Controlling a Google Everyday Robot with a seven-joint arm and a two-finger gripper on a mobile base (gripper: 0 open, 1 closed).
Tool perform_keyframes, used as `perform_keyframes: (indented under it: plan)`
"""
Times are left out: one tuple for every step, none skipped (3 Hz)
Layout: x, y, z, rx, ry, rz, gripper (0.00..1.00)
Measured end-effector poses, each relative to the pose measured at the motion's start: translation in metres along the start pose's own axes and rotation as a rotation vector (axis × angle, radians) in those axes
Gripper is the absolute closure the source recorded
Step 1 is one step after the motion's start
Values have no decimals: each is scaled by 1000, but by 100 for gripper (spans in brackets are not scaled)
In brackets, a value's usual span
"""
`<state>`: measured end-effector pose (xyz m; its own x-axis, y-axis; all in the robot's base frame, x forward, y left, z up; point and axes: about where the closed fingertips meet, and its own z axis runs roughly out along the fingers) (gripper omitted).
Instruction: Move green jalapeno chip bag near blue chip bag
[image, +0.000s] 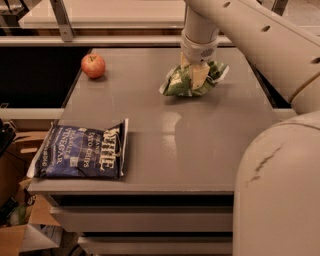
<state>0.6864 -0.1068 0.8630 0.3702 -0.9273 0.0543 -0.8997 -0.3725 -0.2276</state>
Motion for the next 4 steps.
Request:
perform_keyframes:
  plan:
    - [-5,-14,-24,42,-13,-9,100]
    - [-14,-25,-52,84,-33,-30,100]
    - [-31,-30,-80,112,-82,-65,100]
    - [-65,-21,-103,110,-165,-140,100]
